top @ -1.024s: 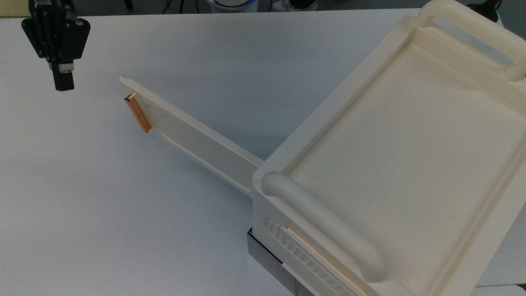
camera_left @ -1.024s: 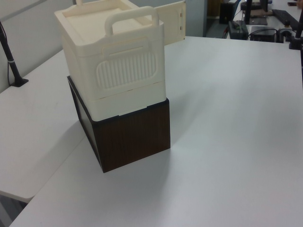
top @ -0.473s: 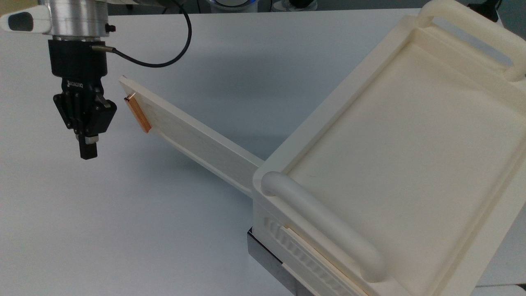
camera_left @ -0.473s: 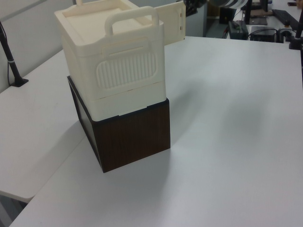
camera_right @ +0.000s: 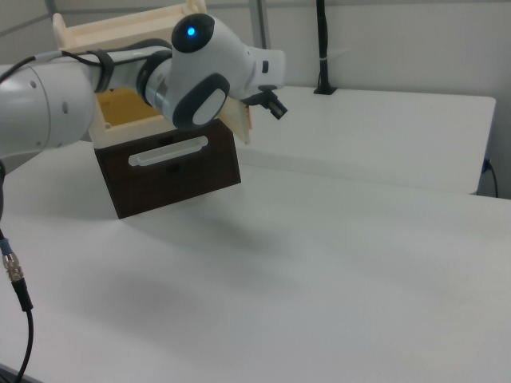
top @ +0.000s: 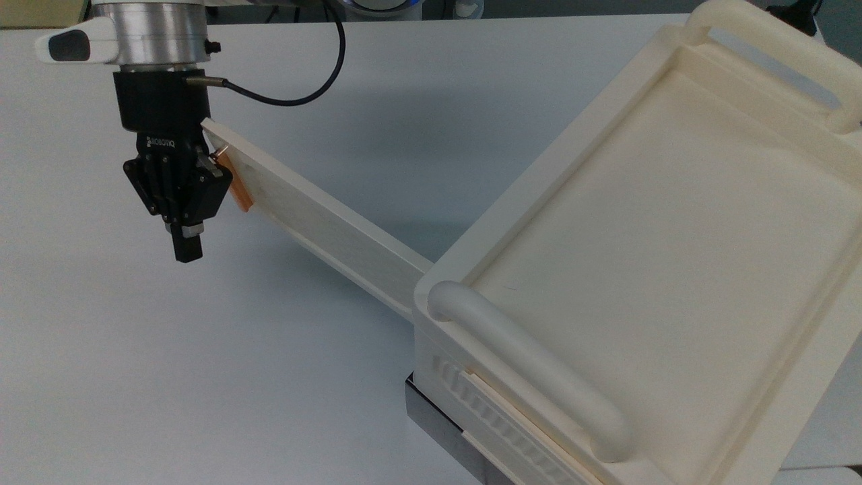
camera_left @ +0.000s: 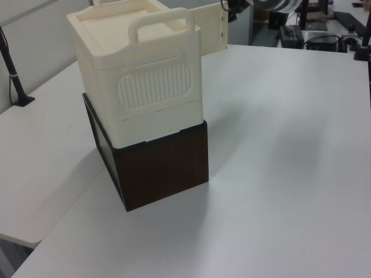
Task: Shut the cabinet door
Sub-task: 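Push the cream door with the gripper, swinging it toward the cabinet body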
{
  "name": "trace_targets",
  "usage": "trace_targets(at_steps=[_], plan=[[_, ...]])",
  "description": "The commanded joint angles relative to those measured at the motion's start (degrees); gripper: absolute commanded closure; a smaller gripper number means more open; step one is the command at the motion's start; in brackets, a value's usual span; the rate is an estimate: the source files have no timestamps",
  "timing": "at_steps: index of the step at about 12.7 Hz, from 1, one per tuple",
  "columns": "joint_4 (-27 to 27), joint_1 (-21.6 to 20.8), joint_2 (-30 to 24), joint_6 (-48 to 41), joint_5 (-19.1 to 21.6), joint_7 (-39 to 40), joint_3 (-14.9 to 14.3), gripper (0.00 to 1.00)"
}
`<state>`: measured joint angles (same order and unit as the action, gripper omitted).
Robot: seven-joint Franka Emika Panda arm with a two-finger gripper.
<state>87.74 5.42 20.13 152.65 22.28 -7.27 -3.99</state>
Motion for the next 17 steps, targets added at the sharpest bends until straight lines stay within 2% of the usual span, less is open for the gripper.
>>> trace_targets(at_steps=[1,3,9,15,17], plan=[[2.61,0.12,-5.88,-11.45,-0.13,0.59,0.30,1.00],[2.61,0.29,-7.65,-18.15,-0.13,2.43,0.38,1.00],[1.90,0.47,-10.72,-33.10,-0.22,4.11,4.42,1.00],[1.64,0.12,-10.12,-32.85,0.83,3.85,11.01,1.00],[0.67,-0.15,-8.10,-27.97,2.24,3.50,14.08,1.00]])
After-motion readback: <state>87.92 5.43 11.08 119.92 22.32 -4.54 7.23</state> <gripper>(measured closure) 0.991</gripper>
